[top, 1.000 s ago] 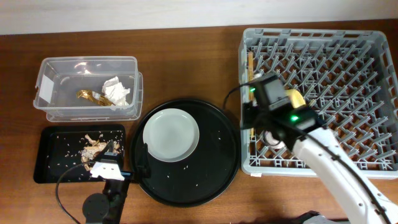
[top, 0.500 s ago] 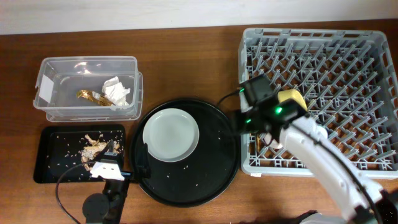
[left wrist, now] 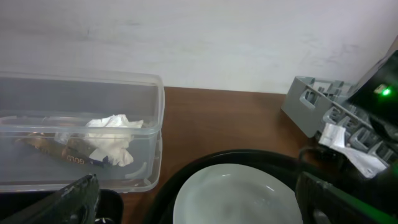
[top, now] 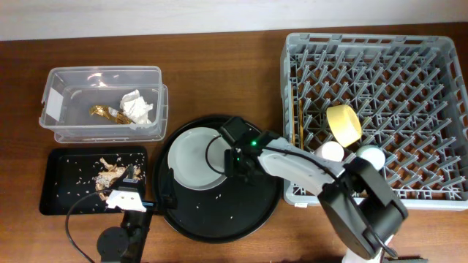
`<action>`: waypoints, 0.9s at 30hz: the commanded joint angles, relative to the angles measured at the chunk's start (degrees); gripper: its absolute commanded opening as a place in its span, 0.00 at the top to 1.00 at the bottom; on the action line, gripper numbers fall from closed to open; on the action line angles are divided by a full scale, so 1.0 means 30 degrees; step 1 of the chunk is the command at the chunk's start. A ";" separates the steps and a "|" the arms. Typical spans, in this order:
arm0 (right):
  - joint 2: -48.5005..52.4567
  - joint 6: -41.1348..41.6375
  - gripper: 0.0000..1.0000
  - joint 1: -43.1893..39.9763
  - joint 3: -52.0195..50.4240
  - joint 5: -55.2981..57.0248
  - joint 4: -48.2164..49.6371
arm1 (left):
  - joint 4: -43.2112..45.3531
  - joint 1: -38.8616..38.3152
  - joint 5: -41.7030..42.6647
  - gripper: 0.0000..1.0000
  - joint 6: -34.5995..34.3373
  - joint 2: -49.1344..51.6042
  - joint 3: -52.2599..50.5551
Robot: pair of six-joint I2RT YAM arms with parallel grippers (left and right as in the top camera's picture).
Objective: Sort waste into correct bins and load items into the dishwasher rack
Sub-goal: 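Grasp the white plate edge with right gripper and lift it, then set the white plate upright in the rack's back rows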
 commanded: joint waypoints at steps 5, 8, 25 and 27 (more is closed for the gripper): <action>0.0474 0.0437 0.96 -0.0204 -0.0124 0.0015 -0.0947 | -0.0029 0.0153 0.0262 0.01 0.0299 -0.0117 -0.0073; -0.1180 0.0393 0.96 -0.1064 -0.0051 0.0576 -0.1785 | -0.0029 0.0153 0.0262 0.01 0.0306 -0.0117 -0.0073; -1.4717 -0.7978 0.96 -0.7096 0.0044 2.2061 -0.3490 | -0.0029 0.0153 0.0262 0.01 0.0306 -0.0117 -0.0073; -1.3814 -0.8568 0.96 -0.8160 0.0044 2.2629 -0.2018 | -0.0029 0.0153 0.0262 0.01 0.0306 -0.0117 -0.0073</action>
